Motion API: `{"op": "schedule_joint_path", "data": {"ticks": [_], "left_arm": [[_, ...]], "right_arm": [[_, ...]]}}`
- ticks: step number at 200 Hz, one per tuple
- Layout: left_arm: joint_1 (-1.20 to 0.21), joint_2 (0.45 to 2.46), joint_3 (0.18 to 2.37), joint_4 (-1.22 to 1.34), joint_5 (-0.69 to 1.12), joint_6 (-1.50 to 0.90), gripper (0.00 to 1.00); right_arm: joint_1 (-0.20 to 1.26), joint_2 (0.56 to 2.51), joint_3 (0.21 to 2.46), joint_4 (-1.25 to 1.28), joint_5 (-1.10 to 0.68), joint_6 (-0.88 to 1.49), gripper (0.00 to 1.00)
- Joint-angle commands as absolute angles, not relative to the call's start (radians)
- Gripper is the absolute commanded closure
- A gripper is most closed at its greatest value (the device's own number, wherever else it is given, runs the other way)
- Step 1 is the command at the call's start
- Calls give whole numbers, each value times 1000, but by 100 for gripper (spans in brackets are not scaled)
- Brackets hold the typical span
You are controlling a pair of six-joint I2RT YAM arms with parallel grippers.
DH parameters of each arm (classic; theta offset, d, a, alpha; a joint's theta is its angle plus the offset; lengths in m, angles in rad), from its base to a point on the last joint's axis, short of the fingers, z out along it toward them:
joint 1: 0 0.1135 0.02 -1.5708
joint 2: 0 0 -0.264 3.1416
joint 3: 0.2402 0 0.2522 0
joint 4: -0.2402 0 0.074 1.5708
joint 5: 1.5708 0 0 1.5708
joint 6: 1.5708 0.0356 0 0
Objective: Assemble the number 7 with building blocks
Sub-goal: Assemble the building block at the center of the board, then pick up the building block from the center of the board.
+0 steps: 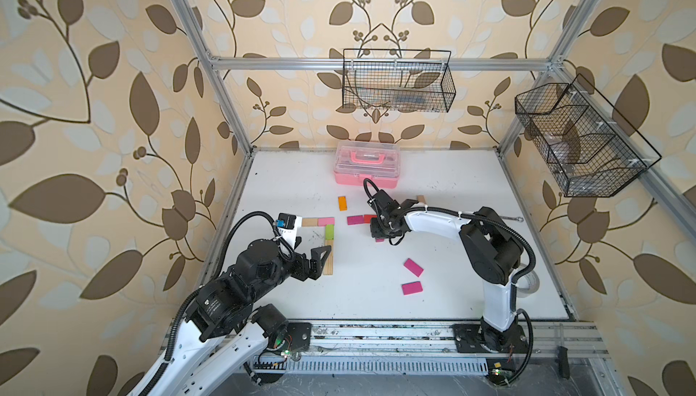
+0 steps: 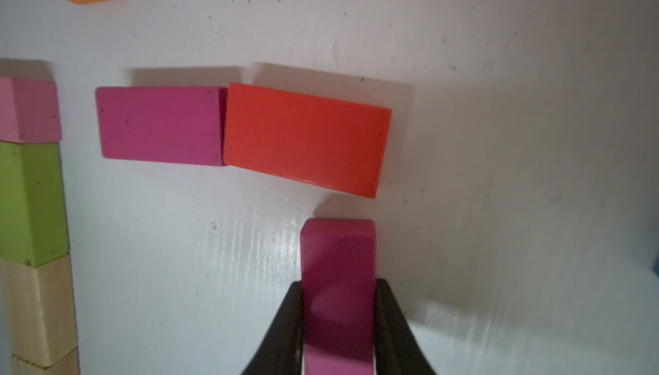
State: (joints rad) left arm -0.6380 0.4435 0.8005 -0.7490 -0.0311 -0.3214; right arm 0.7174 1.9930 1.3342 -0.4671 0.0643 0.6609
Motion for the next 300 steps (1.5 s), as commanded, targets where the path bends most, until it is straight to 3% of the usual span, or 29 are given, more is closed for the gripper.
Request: {"op": "schedule_joint_path", "data": {"ticks": [1,91,149,219,300], "left_arm": [[-642,434,817,-746,-39,-314,1],[-641,444,816,-743,-31,-312,1],[-640,469,816,-742,-26,-307,1],[-638,505,818,-736,0,-301,1],[-638,531,814,-724,47,-298,1]], "right_arm": [[712,2035,1357,-486,81,657,74],[713,2033,1365,-483,94,654,68],[732,1971,1349,-470,120,624,50],[720,1639,973,-488,105,611,41],[755,1529,790,-525,141,623,40]]}}
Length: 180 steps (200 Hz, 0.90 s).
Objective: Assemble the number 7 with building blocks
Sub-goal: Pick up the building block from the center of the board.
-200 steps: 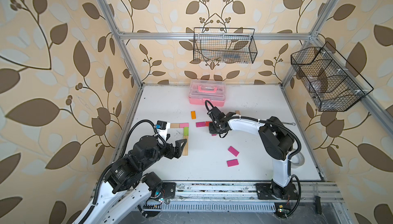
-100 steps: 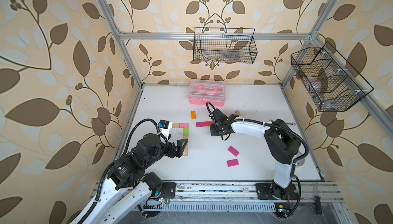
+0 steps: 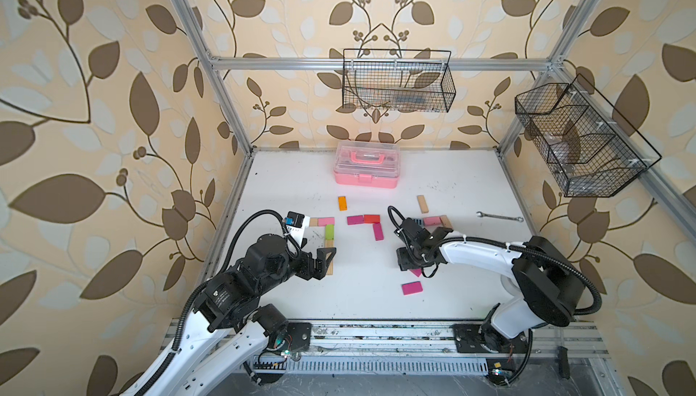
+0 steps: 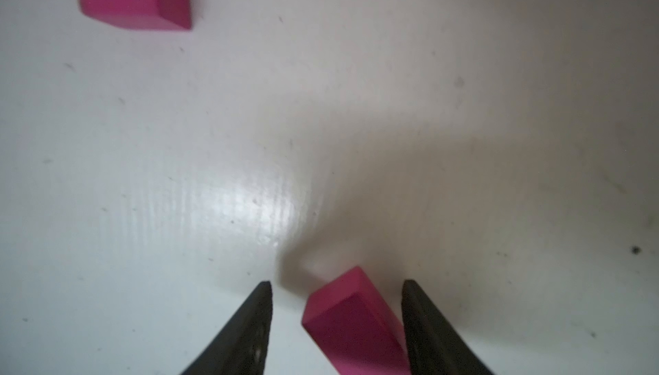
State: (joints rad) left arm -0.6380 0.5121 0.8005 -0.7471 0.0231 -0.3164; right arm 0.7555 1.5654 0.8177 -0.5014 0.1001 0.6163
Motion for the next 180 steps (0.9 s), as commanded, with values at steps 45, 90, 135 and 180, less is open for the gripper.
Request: {"op": "schedule_joint_path", "data": {"ticks": [45,90,135,180], "left_arm": [[-639,526,811,-721,38,-298,1],[-638,537,813,-721,37,-298,1],[-639,545,813,-719,49,-296,1],[-638,536,811,-721,48,-301,1]], "right_arm": [[763,1562,776,-520,139,599,44],[813,1546,775,-570,165,589,50],[824,1527,755,-595,172,569,49],[828,1545,795,-577,164,539,74]]}}
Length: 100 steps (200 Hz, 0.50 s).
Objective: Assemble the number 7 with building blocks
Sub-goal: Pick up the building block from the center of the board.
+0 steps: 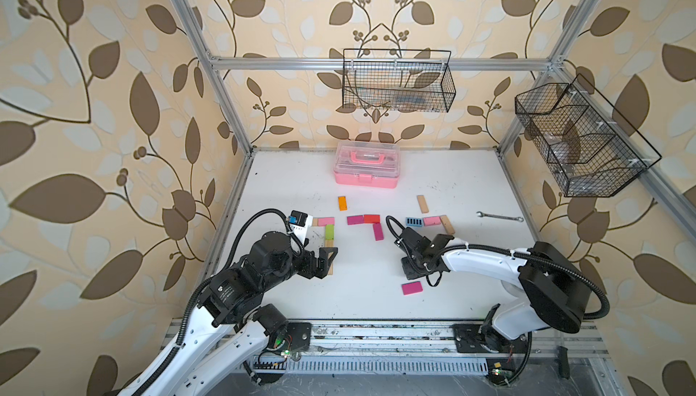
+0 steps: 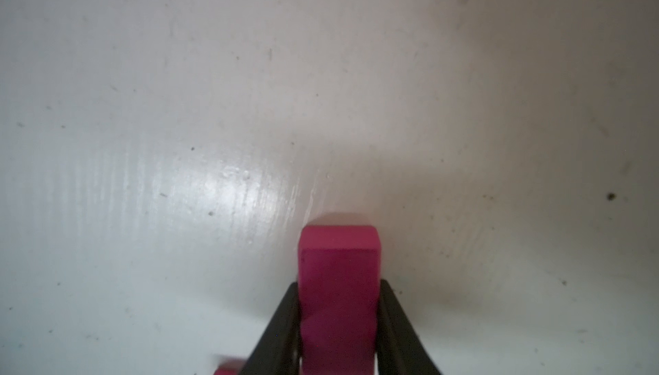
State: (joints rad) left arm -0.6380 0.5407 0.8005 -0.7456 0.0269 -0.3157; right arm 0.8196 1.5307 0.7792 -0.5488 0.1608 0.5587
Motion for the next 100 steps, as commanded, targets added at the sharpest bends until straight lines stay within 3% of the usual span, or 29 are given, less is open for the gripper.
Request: {"op": "schedule_joint_path", "data": {"ticks": [1,100], "left_arm": [[-638,536,811,-721,48,-301,1],[-639,517,804,-713,58,-307,1]], "right_arm": [[829,1545,798,-577,164,538,74],[894,1707,952,-391,60,725,76]]}}
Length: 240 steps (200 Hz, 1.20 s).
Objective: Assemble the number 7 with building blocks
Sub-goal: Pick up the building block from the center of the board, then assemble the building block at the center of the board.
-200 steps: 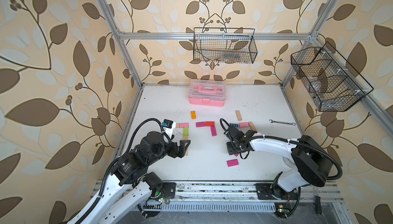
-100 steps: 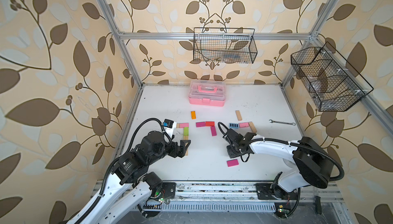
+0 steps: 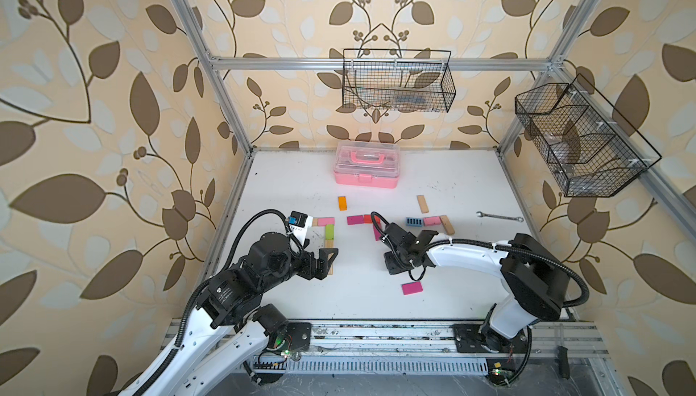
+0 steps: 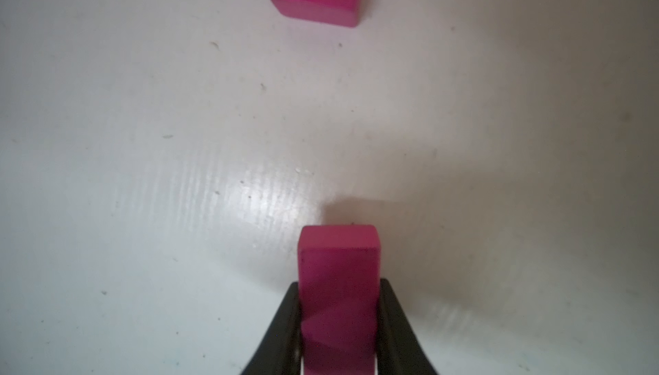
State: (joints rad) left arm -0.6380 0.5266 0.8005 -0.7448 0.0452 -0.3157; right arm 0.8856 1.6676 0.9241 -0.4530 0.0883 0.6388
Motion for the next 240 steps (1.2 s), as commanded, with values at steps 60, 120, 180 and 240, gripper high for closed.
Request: {"op": "schedule_joint_path", "data": {"ticks": [60,120,180,240], "left_arm": [[-638,512,802,-715,58,-307,1],[-638,517,803,-717,44,-310,1],[-639,522,804,-715,42,-310,1],[-638,521,802,-713,40,-313,1]], "right_arm": [[888,1795,1022,-383,57,717,75],[837,1803,1023,-388,56,679,75],[811,1812,1027,-380,14,630,75],[795,1834,1035,-355,20,652,75]]}}
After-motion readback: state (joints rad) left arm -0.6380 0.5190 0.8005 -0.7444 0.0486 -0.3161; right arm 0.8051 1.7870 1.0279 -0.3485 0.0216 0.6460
